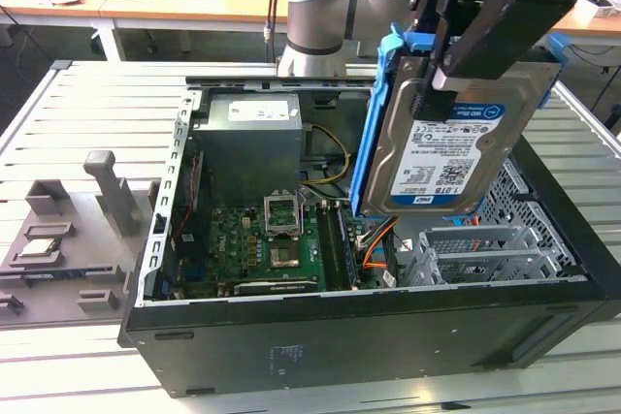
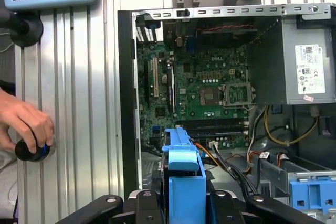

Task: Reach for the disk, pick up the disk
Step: 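Pick up the disk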

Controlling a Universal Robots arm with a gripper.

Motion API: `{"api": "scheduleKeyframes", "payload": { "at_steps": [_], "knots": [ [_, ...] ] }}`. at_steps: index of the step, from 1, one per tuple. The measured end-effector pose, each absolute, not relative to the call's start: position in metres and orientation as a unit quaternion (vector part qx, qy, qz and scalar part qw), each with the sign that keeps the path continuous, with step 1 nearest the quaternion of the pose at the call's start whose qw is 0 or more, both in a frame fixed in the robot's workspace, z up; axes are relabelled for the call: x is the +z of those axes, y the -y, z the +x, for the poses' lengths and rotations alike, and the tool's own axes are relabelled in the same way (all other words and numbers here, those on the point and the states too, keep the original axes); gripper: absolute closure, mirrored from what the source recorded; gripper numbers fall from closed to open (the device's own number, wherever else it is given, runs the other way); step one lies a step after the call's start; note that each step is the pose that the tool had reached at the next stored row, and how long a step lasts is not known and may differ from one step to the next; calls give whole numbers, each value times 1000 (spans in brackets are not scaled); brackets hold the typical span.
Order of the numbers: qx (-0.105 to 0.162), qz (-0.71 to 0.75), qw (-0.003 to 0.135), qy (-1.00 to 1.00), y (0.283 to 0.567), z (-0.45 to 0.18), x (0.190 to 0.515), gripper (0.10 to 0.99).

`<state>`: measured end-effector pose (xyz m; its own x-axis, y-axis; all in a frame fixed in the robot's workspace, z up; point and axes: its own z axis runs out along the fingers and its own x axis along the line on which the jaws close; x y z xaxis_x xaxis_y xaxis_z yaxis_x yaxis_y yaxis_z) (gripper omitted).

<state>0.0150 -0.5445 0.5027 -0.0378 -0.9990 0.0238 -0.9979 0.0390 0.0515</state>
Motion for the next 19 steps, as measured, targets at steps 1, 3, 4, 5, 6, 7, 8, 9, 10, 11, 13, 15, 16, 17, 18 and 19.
{"api": "scheduleKeyframes", "payload": {
  "at_steps": [1, 3, 4, 5, 6, 7, 8, 9, 10, 11, 13, 15, 16, 17, 18, 19],
  "knots": [
    [-10, 693, 27, 720, 544, 19, 503, 718],
    [-10, 693, 27, 720, 544, 26, 503, 718],
    [-10, 693, 27, 720, 544, 31, 503, 718],
    [-11, 693, 27, 720, 544, 36, 503, 718],
    [-11, 693, 27, 720, 544, 43, 503, 718],
    [-11, 693, 27, 720, 544, 46, 503, 718],
    [-11, 693, 27, 720, 545, 48, 503, 718],
    [-11, 693, 27, 720, 545, 50, 503, 718],
    [-11, 693, 27, 720, 545, 53, 503, 718],
    [-11, 693, 27, 720, 545, 56, 503, 718],
    [-11, 693, 27, 720, 545, 61, 503, 718],
    [-11, 693, 27, 720, 545, 69, 503, 718],
    [-11, 693, 27, 720, 545, 72, 503, 718],
    [-11, 693, 27, 720, 545, 74, 503, 718],
    [-11, 693, 27, 720, 545, 76, 502, 718],
    [-11, 693, 27, 720, 544, 78, 502, 718]
  ]
}}
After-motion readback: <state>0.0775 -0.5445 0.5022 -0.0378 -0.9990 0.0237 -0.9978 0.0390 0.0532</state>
